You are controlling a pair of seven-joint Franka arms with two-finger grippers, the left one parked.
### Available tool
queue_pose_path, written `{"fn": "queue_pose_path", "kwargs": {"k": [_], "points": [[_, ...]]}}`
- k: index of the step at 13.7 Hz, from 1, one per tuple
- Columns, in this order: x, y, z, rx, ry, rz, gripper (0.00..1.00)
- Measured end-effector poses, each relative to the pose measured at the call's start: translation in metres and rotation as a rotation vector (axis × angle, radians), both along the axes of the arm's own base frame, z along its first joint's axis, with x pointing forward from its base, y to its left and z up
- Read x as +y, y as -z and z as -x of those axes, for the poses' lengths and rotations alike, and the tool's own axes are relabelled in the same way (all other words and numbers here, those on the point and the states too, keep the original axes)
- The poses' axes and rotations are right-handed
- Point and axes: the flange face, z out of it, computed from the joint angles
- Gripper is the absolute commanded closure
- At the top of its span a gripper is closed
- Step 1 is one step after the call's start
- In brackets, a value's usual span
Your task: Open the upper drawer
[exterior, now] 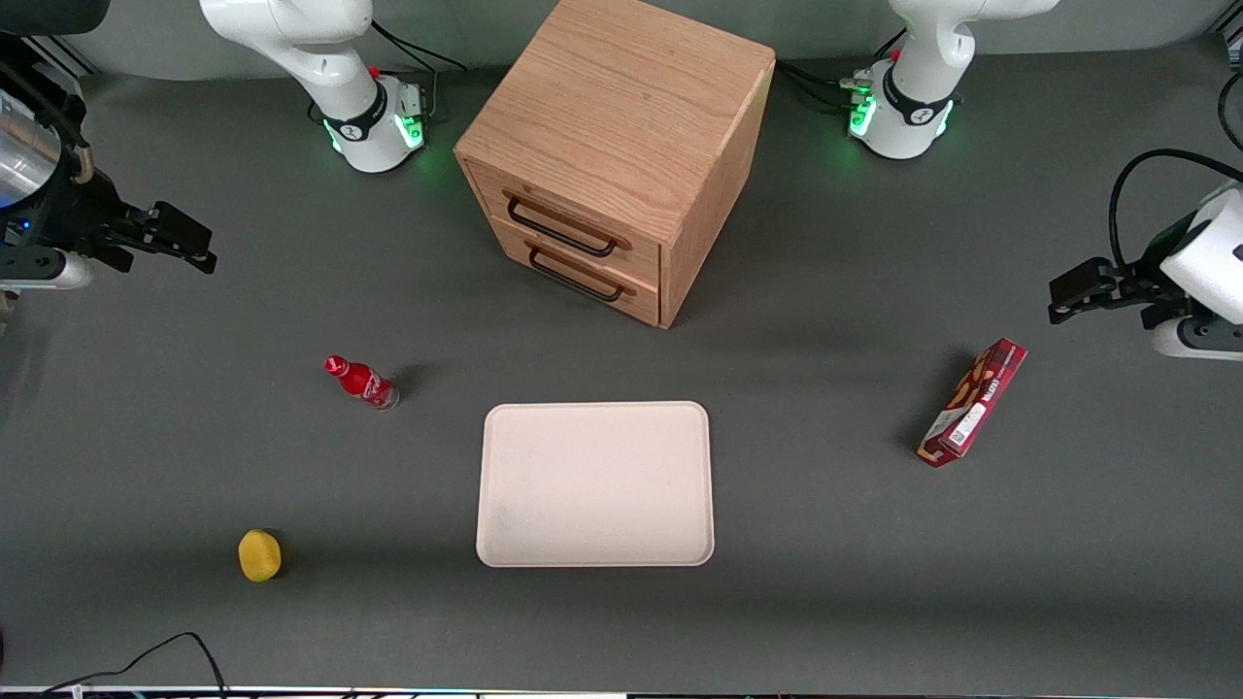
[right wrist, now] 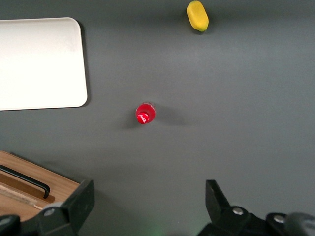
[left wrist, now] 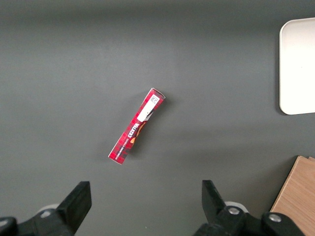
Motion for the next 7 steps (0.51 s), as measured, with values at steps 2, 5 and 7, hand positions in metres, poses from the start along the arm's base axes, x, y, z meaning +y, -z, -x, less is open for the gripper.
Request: {"fn": "queue_pose_path", "kwargs": {"k": [2, 5, 7], "points": [[0.0, -0.0003, -0.0001, -0.001, 0.0, 0.0, 0.0], [-0.0001, -0.003, -0.0002, -0.006, 0.0, -0.001, 0.0], [0.0013, -0.0047, -0.0002, -0.009, -0.019, -0.002, 0.0]]}}
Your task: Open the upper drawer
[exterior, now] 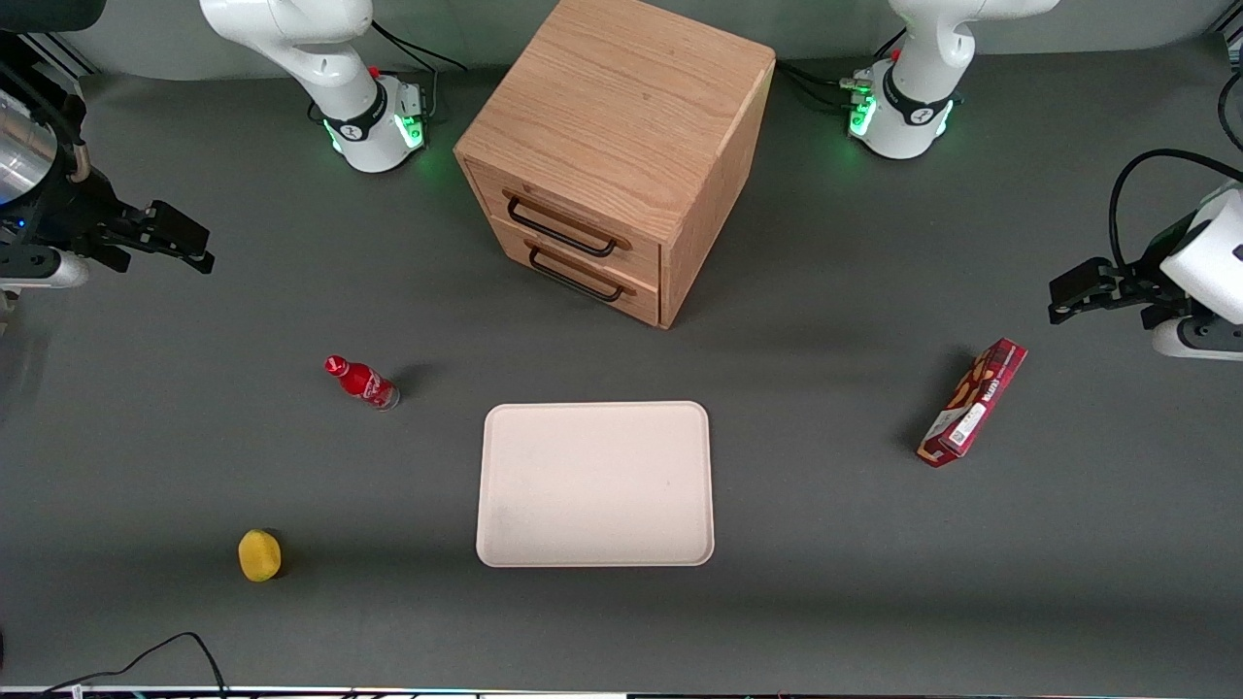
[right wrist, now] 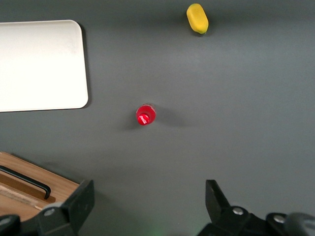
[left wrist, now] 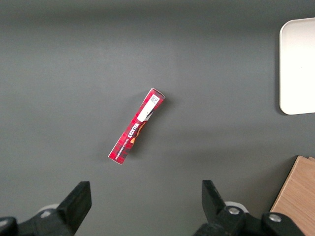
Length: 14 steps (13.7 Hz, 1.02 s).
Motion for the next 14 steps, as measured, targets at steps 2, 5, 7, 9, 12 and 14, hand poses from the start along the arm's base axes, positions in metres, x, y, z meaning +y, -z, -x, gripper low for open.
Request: {"fn": "queue_pose_path", "kwargs": {"k": [2, 5, 7, 9, 12, 14], "points": [[0.012, -0.003, 0.001, -0.003, -0.114, -0.017, 0.0], [0.056, -0.005, 0.014, 0.042, -0.245, -0.067, 0.0], [0.096, -0.007, 0.025, 0.058, -0.318, -0.109, 0.0], [0.134, -0.005, 0.035, 0.074, -0.412, -0.173, 0.0], [0.183, 0.011, 0.043, 0.108, -0.671, -0.238, 0.0], [0.202, 0.03, 0.038, 0.147, -0.76, -0.315, 0.0]]}}
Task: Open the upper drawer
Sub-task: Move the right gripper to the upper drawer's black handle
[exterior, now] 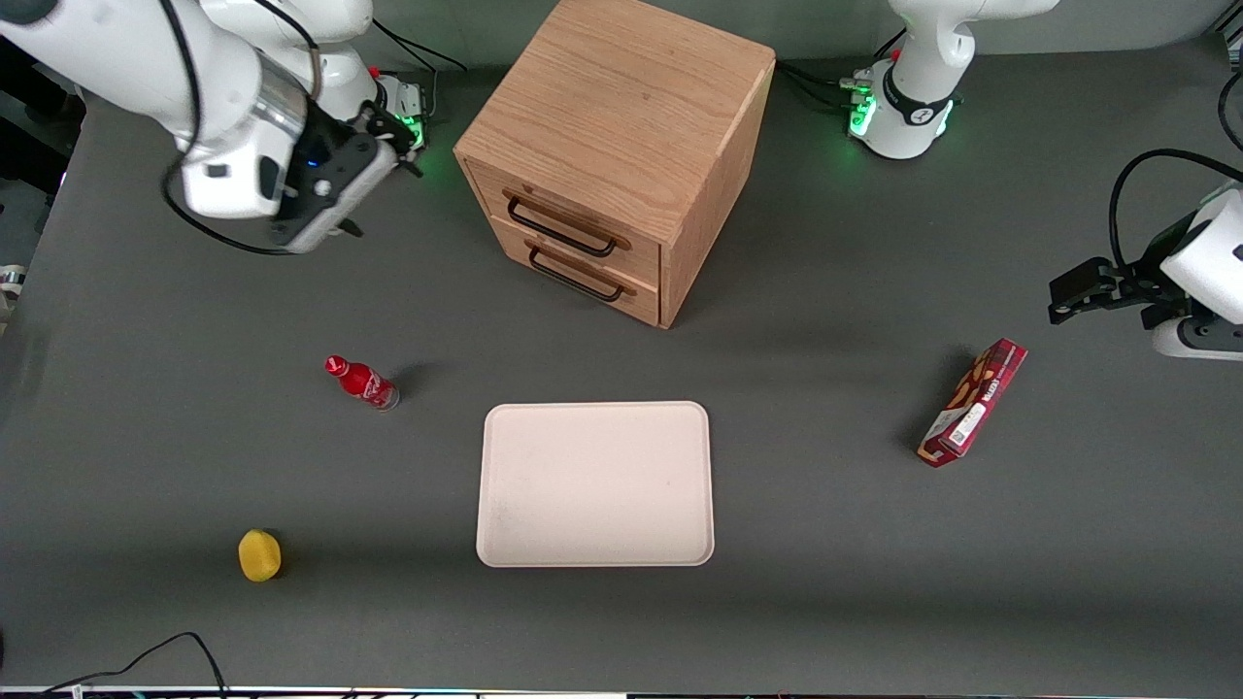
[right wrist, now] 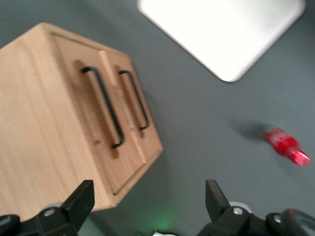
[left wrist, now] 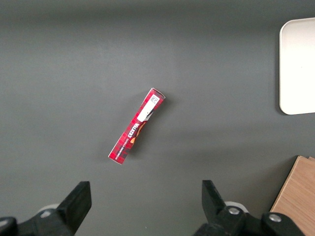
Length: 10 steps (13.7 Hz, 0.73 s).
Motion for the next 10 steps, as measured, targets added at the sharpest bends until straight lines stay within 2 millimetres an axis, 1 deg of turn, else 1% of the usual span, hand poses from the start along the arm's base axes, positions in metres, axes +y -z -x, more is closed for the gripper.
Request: {"fn": "queue_pose_path", "kwargs": {"k": [2, 6, 8, 10], "points": [[0.012, 0.028, -0.011, 0.071, -0.04, -0.051, 0.0], [0.056, 0.093, -0.024, 0.16, -0.11, -0.096, 0.0], [0.069, 0.121, -0.031, 0.186, -0.116, -0.115, 0.0], [0.079, 0.147, -0.032, 0.189, -0.109, -0.127, 0.0]]}}
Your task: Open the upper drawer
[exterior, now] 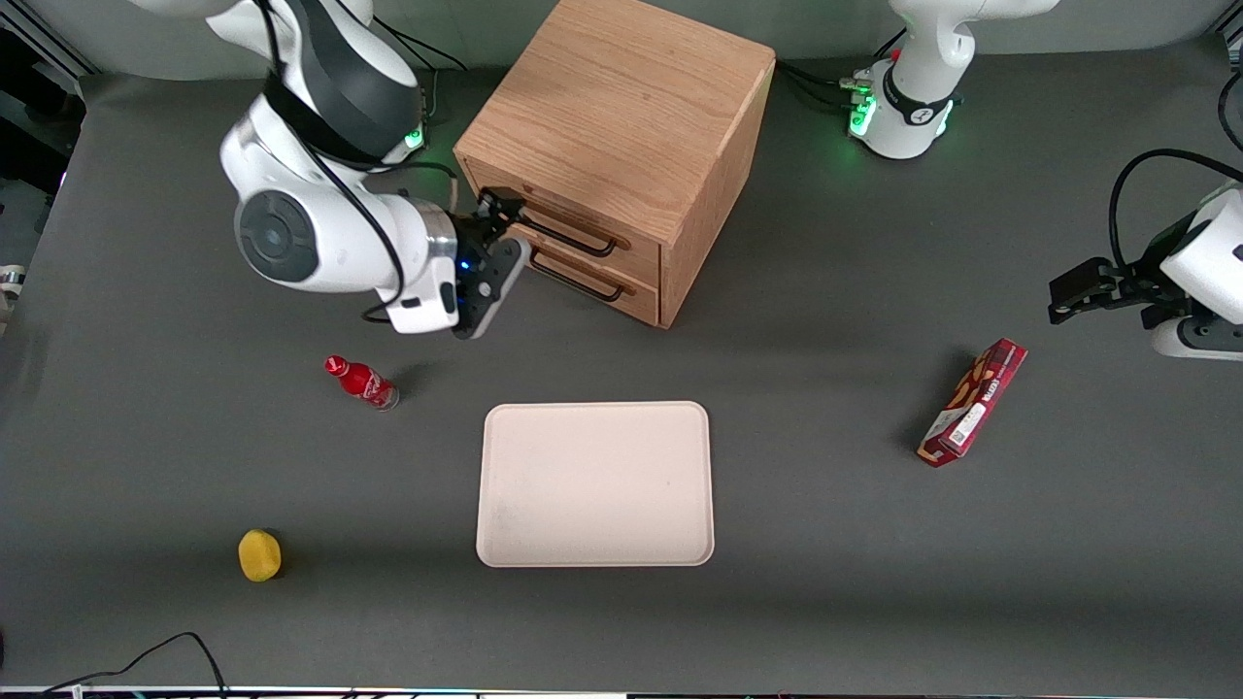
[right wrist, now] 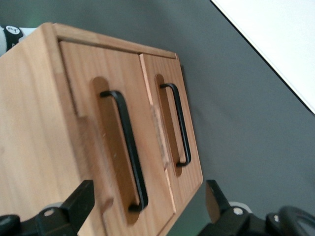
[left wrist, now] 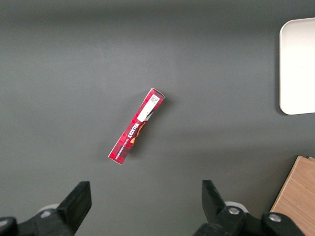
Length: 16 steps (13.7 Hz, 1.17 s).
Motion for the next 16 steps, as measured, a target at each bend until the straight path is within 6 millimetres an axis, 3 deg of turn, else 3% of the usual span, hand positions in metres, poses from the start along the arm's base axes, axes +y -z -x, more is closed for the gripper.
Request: {"fn": "queue_pose_path", "kwargs": {"k": [3, 6, 10, 16], "points": [[0.011, 0.033, 0.011, 0.003, 0.005, 0.003, 0.0], [0.022, 0.051, 0.023, 0.002, -0.002, 0.003, 0.0], [0.033, 0.066, 0.039, 0.006, -0.019, 0.007, 0.0], [0.036, 0.081, 0.046, -0.02, -0.008, 0.01, 0.0]]}}
